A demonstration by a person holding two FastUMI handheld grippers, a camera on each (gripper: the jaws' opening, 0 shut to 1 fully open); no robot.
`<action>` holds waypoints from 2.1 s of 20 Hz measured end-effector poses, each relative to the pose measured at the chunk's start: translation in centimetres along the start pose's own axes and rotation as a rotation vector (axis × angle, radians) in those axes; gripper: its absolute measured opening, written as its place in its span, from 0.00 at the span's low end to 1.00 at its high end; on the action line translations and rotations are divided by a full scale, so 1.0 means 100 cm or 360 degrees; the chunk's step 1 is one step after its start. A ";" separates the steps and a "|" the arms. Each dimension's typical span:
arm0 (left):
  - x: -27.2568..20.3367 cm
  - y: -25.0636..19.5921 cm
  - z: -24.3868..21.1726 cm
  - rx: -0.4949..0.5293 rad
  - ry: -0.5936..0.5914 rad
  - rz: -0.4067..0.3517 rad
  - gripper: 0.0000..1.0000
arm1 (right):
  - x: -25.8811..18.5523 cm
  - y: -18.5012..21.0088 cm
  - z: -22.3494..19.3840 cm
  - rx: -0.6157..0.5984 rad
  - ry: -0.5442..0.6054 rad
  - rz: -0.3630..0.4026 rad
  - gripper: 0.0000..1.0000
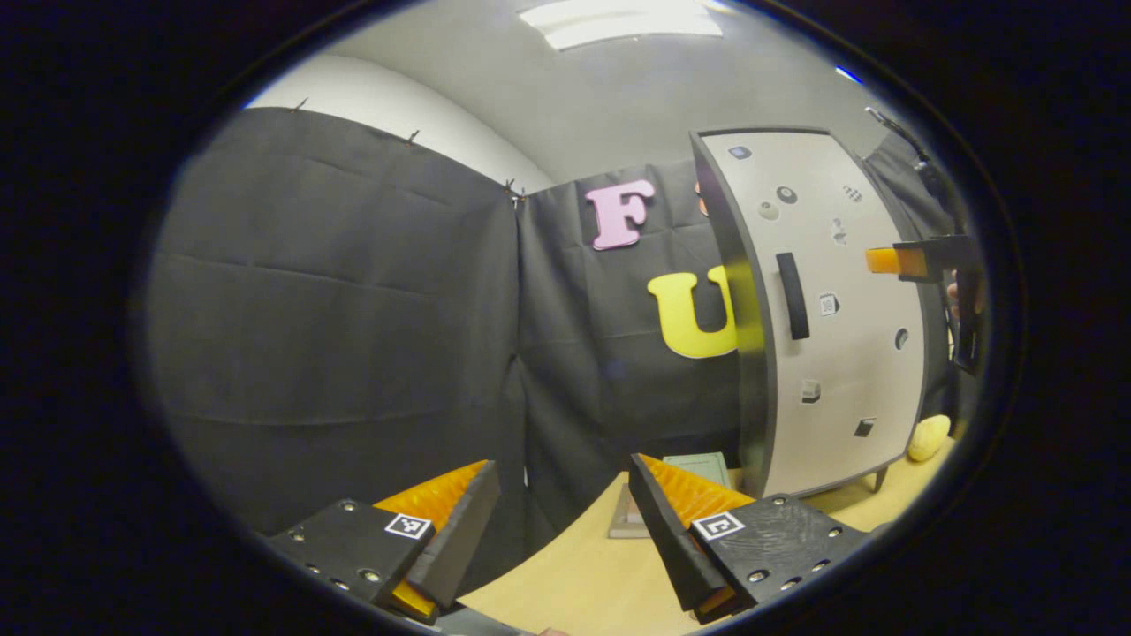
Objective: Open the cabinet door with the right hand, grasp the bottle in the cabinet with the left hand and place it on the coaster, then close the cabinet door with the right hand.
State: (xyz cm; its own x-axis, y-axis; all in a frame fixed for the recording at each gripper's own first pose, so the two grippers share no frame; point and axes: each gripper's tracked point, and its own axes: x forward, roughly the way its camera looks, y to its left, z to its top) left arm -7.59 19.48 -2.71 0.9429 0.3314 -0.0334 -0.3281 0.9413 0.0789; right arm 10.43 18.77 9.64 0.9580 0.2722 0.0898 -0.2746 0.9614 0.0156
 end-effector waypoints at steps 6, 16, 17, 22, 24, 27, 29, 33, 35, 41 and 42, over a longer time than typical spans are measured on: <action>0.001 0.042 -0.017 -0.0005 0.0040 0.0107 0.89 | 0.040 0.035 0.001 -0.0046 0.0034 0.0055 0.97; -0.002 0.089 -0.030 -0.0005 0.0053 0.0223 0.89 | 0.105 0.057 -0.029 -0.0041 0.0229 0.0003 0.97; -0.002 0.091 -0.031 -0.0006 0.0059 0.0229 0.89 | 0.110 0.059 -0.031 -0.0021 0.0247 0.0005 0.97; -0.005 0.110 -0.038 -0.0003 0.0073 0.0278 0.89 | 0.129 0.066 -0.034 0.0055 0.0283 -0.0020 0.90; -0.007 0.117 -0.040 -0.0001 0.0080 0.0293 0.89 | 0.135 0.070 -0.037 0.0100 0.0328 -0.0022 0.77; -0.008 0.124 -0.043 -0.0006 0.0084 0.0308 0.89 | 0.140 0.075 -0.048 0.0129 0.0419 -0.0007 0.74; -0.009 0.128 -0.045 -0.0010 0.0085 0.0314 0.89 | 0.140 0.080 -0.051 0.0130 0.0461 0.0000 0.72; -0.008 0.134 -0.047 -0.0012 0.0086 0.0310 0.89 | 0.142 0.078 -0.061 0.0140 0.0525 -0.0062 0.35; -0.006 0.134 -0.048 -0.0021 0.0085 0.0299 0.90 | 0.139 0.077 -0.058 0.0119 0.0555 -0.0059 0.34; 0.006 0.122 -0.047 -0.0052 0.0071 0.0233 0.89 | 0.128 0.078 -0.058 0.0067 0.0573 0.0035 0.16; 0.008 0.117 -0.045 -0.0053 0.0061 0.0213 0.91 | 0.124 0.080 -0.058 0.0078 0.0578 0.0059 0.16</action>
State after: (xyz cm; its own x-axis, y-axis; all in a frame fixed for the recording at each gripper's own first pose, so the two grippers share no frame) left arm -10.95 31.08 -6.30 0.8878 0.4558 -0.0630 -0.4532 0.8899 0.0518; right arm 20.57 30.03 5.14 0.9117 0.3114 -0.2681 -0.3047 0.9501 0.0674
